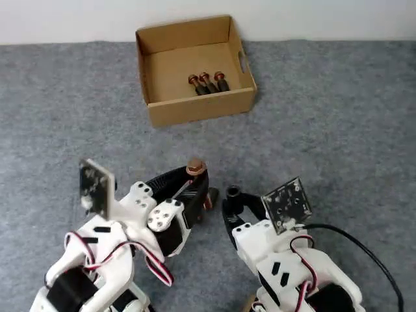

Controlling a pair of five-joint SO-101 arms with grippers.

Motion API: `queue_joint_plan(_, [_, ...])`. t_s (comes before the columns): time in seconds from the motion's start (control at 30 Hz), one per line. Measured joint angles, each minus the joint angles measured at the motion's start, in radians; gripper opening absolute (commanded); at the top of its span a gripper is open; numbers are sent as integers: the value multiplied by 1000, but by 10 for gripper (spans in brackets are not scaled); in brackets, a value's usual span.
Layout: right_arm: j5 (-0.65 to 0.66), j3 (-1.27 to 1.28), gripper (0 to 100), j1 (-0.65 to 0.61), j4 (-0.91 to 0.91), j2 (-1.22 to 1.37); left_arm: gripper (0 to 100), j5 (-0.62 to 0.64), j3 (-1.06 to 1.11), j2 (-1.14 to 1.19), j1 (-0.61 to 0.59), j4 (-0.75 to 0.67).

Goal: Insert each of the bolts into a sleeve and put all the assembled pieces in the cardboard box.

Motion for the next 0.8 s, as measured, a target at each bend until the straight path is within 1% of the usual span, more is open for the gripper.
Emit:
queue_joint_plan(0.1, [44,0,8,-5,0,2,5,-2,55,-64,-26,-83])
queue_joint_plan(0.2, [81,0,8,-38,0,-6,5,-2,104,-109,-64,-164])
queue_joint_plan(0.33, [95,0,8,-89,0,-6,5,3,118,-137,-77,-229])
queue_joint_plan(0.53, [101,0,8,-104,-91,-6,5,81,118,-137,-77,-249])
queue_joint_plan(0.67, [124,0,8,-109,-114,-6,5,91,120,-137,-77,-249])
queue_joint_plan(0.8, [155,0,8,-109,-117,-6,5,94,166,-141,-77,-249])
